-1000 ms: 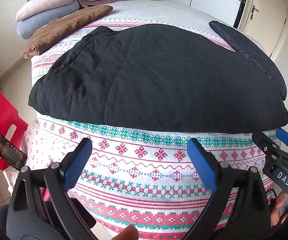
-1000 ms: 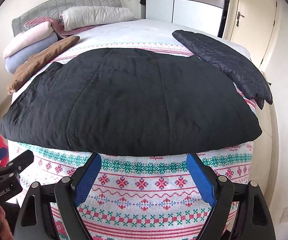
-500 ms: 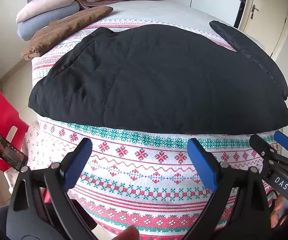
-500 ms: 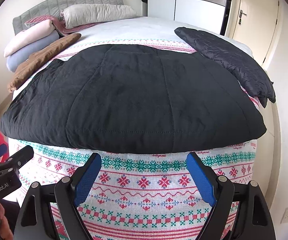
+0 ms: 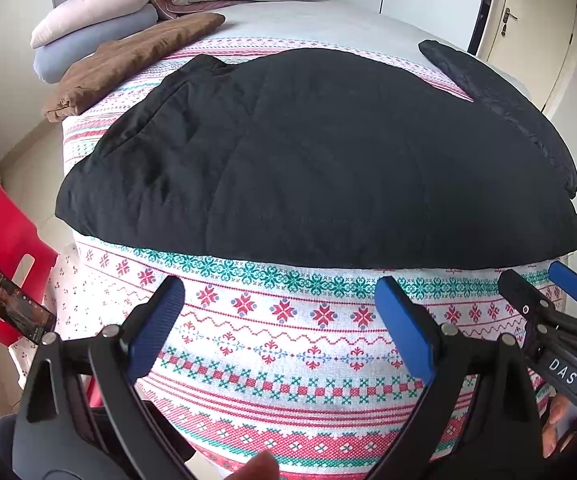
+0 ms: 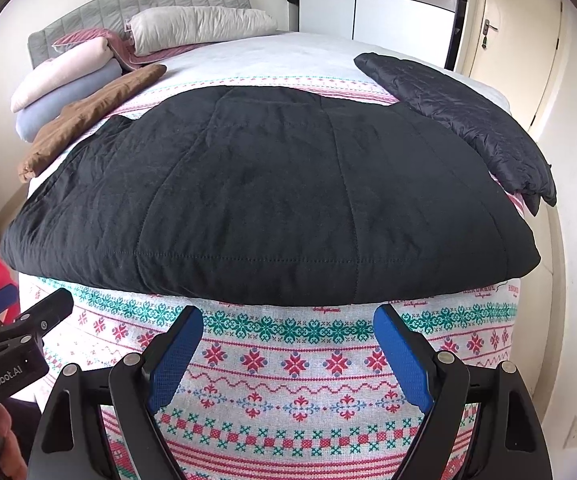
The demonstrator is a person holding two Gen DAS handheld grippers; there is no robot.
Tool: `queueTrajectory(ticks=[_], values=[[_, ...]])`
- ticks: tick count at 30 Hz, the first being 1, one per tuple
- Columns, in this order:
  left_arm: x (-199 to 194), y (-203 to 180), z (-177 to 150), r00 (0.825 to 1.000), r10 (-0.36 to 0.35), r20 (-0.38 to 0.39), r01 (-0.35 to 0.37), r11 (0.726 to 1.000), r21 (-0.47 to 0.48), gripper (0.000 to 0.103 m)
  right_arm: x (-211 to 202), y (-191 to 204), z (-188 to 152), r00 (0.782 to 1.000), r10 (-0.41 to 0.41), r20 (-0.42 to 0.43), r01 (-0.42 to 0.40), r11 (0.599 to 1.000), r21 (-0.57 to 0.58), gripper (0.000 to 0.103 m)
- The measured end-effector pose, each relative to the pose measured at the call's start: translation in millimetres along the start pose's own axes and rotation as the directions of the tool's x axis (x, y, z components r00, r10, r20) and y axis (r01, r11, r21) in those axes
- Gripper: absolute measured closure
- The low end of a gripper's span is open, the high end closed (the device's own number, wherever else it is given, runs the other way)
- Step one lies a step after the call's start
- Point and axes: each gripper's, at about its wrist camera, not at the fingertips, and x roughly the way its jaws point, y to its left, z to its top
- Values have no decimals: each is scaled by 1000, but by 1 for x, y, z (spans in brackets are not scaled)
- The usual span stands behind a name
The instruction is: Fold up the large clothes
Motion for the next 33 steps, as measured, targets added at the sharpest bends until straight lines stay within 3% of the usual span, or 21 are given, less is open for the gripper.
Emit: queueTrajectory(ticks=[33], values=[[2,-2,-2,1000,15,5,-15,1000,16,7,-2,-5,-2,1000,-13,14,13,1000,11,15]])
